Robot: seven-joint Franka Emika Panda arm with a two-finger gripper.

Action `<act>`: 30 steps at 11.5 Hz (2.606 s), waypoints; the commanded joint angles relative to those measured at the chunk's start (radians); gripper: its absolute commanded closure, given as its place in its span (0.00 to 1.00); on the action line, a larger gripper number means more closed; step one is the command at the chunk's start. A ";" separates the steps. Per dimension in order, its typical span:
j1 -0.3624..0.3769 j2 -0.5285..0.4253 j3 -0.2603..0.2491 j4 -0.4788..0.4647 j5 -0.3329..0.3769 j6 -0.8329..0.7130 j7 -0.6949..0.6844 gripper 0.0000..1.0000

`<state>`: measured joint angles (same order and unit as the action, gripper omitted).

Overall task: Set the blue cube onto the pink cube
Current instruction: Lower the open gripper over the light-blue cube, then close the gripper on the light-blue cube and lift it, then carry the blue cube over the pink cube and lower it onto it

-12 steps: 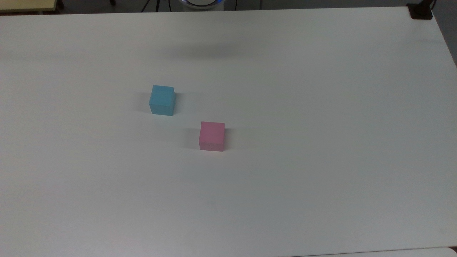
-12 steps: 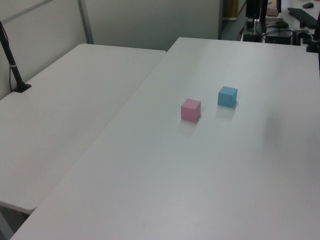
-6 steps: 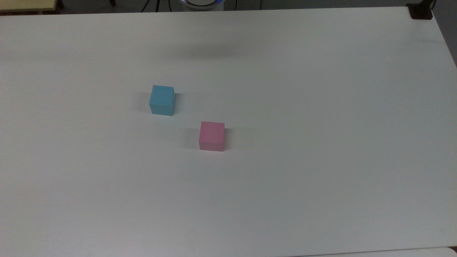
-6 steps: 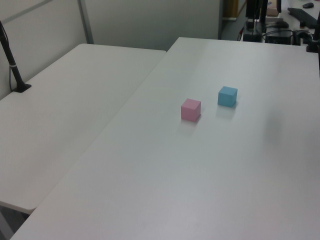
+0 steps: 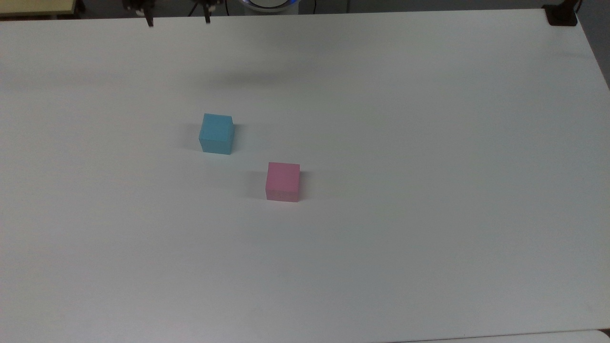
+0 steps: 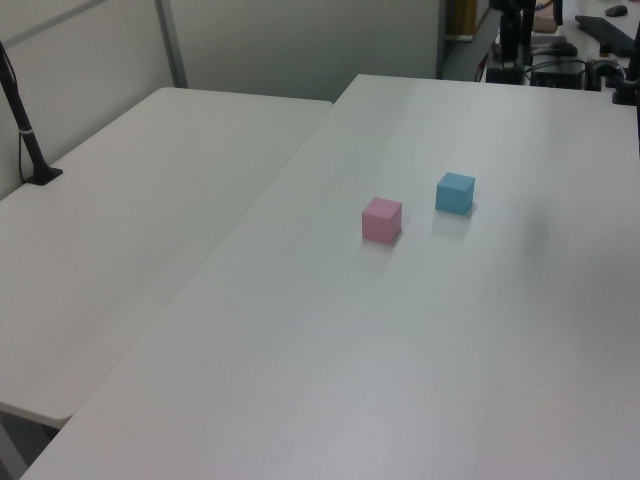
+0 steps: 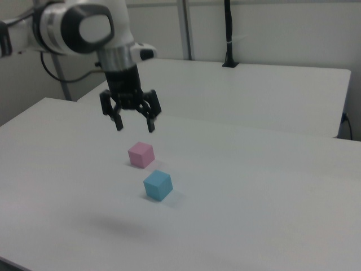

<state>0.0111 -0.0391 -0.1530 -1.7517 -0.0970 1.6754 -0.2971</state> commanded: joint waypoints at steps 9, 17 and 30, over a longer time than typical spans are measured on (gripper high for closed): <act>0.013 0.222 0.023 -0.247 0.011 0.570 0.297 0.00; 0.013 0.275 0.040 -0.247 0.013 0.592 0.326 0.03; 0.041 0.382 0.173 0.125 0.016 0.400 0.541 0.63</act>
<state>0.0339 0.2476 -0.0060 -1.7347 -0.0839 2.0967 0.1992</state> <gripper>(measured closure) 0.476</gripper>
